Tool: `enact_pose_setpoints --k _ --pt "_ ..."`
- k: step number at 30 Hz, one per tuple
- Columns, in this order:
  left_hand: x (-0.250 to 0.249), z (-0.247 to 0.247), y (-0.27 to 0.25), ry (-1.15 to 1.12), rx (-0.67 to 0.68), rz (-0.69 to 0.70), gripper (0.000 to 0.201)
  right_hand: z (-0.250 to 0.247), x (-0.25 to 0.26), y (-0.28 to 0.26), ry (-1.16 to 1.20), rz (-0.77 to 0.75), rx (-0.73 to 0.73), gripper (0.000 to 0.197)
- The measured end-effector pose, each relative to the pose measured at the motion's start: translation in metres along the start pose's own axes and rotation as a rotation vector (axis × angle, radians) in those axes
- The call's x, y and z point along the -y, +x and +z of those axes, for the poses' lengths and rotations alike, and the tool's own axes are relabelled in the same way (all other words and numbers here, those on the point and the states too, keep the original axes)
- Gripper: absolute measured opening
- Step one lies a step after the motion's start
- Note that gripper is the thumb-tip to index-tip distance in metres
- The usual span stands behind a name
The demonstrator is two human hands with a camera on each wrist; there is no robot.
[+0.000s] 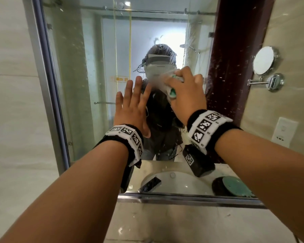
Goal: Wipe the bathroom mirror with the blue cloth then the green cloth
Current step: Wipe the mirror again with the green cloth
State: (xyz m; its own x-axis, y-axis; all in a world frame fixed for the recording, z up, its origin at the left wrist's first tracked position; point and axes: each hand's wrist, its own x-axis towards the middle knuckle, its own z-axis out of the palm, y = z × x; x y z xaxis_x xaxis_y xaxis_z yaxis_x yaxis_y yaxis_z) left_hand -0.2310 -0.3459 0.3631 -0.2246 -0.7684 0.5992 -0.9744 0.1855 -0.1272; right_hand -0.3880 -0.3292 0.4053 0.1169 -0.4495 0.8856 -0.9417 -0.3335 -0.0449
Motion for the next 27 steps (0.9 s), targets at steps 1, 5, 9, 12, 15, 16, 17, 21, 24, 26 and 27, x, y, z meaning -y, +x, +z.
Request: enact_pose_setpoints --k 1,5,9,12,15,16,17,21,24,26,27 --pt "0.000 0.001 0.000 -0.001 0.001 -0.004 0.144 0.002 0.006 0.001 0.007 -0.021 0.000 0.048" --pt "0.001 0.008 -0.008 -0.011 -0.017 -0.023 0.142 0.014 0.008 -0.022 -0.074 -0.104 0.187 0.048" --pt "-0.002 0.021 -0.019 -0.053 -0.011 -0.052 0.135 0.020 -0.018 -0.076 -0.167 -0.282 0.304 0.041" --pt "-0.005 0.027 -0.024 -0.068 -0.002 -0.067 0.136 0.019 -0.051 -0.108 -0.229 -0.402 0.268 0.042" --pt "-0.006 0.031 -0.030 -0.052 0.016 -0.064 0.135 0.006 -0.059 -0.104 -0.181 -0.273 0.296 0.061" --pt "-0.007 0.032 -0.033 -0.047 0.022 -0.064 0.133 0.001 -0.056 -0.094 -0.136 -0.187 0.250 0.058" --pt "-0.007 0.035 -0.036 -0.044 0.029 -0.063 0.131 -0.003 -0.053 -0.081 -0.095 -0.097 0.188 0.054" --pt "-0.005 0.048 -0.048 -0.030 0.059 -0.041 0.125 0.001 -0.043 -0.053 0.058 0.099 -0.070 0.048" --pt "-0.005 0.058 -0.055 -0.037 0.057 -0.031 0.124 0.018 -0.039 -0.082 0.031 0.032 0.084 0.053" --pt "-0.006 0.063 -0.060 -0.037 0.067 -0.033 0.125 0.033 -0.038 -0.119 -0.029 -0.161 0.238 0.063" --pt "-0.007 0.065 -0.062 -0.030 0.078 -0.036 0.126 0.044 -0.043 -0.139 -0.077 -0.261 0.292 0.068"
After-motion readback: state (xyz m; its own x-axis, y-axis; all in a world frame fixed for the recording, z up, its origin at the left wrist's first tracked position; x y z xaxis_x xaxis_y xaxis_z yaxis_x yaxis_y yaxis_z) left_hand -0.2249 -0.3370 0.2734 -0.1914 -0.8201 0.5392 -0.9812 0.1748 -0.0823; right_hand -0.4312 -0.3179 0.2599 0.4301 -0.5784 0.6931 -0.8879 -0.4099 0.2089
